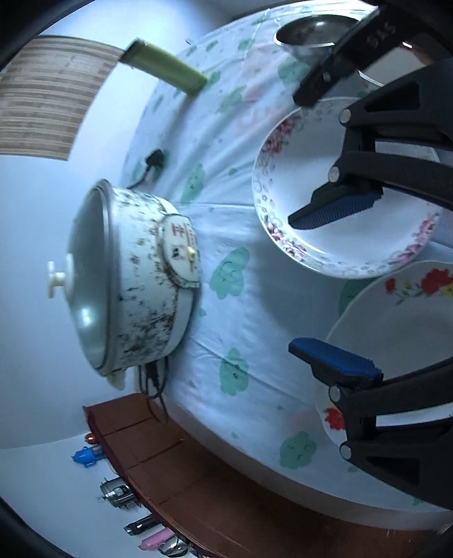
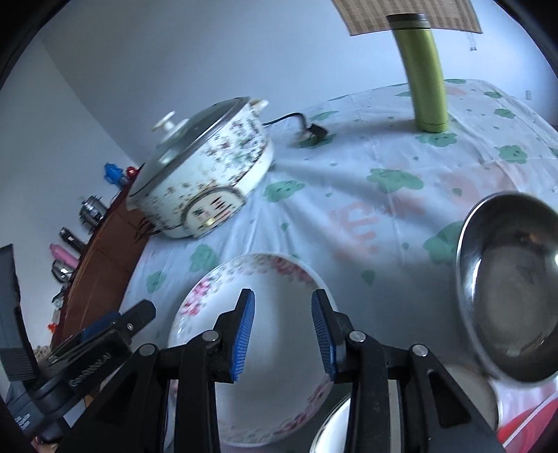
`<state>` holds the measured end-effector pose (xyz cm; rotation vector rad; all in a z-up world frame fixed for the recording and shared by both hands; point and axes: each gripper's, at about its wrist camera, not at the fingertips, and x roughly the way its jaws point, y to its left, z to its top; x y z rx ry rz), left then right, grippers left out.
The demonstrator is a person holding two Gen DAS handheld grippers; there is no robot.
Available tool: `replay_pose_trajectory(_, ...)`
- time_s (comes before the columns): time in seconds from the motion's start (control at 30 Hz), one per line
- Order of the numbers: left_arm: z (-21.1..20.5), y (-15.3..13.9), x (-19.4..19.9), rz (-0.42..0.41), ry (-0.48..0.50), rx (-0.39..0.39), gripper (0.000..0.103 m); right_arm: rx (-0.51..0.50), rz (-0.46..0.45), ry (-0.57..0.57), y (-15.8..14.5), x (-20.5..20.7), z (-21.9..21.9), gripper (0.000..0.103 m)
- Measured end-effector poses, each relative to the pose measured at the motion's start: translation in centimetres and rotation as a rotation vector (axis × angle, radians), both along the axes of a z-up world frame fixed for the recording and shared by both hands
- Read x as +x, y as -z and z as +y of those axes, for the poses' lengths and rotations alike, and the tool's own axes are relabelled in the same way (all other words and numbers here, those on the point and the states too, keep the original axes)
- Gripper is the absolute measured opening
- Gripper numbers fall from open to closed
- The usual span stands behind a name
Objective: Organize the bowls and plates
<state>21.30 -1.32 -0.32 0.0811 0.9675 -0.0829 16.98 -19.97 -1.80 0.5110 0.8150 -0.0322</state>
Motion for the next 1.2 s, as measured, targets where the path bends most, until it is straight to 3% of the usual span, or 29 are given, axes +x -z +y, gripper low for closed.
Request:
replay_pose_trajectory(0.13, -0.5, 0.9, 0.9, 0.035, 0.013, 0.068, 0.068, 0.011, 0.000, 0.040, 0.2, 0.2, -1.5, 0.037)
replay_pose_trajectory(0.3, 0.6, 0.7, 1.4, 0.036, -0.010, 0.045, 0.091, 0.018, 0.038, 0.025, 1.2, 1.3, -1.8, 0.037)
replay_pose_trajectory(0.47, 1.2, 1.0, 2.1, 0.035, -0.019, 0.013, 0.092, -0.014, 0.076, -0.012, 1.7, 1.9, -0.7, 0.037)
replay_pose_trajectory(0.6, 0.6, 2.0, 2.3, 0.081, 0.030, -0.024, 0.074, -0.054, 0.109, -0.024, 1.9, 2.1, -0.3, 0.031)
replay_pose_trajectory(0.77, 0.5, 2.8, 2.7, 0.116, 0.043, -0.035, 0.065, -0.073, 0.156, -0.042, 2.4, 2.5, -0.2, 0.026)
replay_pose_trajectory(0.87, 0.7, 3.3, 3.0, 0.154, 0.041, -0.066, 0.064, -0.092, 0.173, -0.057, 2.5, 2.7, -0.1, 0.025)
replay_pose_trajectory(0.93, 0.6, 3.8, 3.0, 0.184, 0.053, -0.081, 0.054, -0.112, 0.182, -0.069, 2.6, 2.8, 0.2, 0.025)
replay_pose_trajectory(1.0, 0.2, 4.5, 3.0, 0.229, 0.075, -0.095, 0.026, -0.126, 0.190, -0.084, 2.6, 2.9, 0.5, 0.025)
replay_pose_trajectory(1.07, -0.3, 4.5, 2.7, 0.225, 0.094, -0.085, 0.020, -0.132, 0.193, -0.092, 2.7, 3.0, 0.6, 0.024)
replay_pose_trajectory(1.2, -0.3, 4.4, 2.5, 0.219, 0.088, -0.092, 0.020, -0.106, 0.187, -0.081, 2.7, 2.9, 0.2, 0.021)
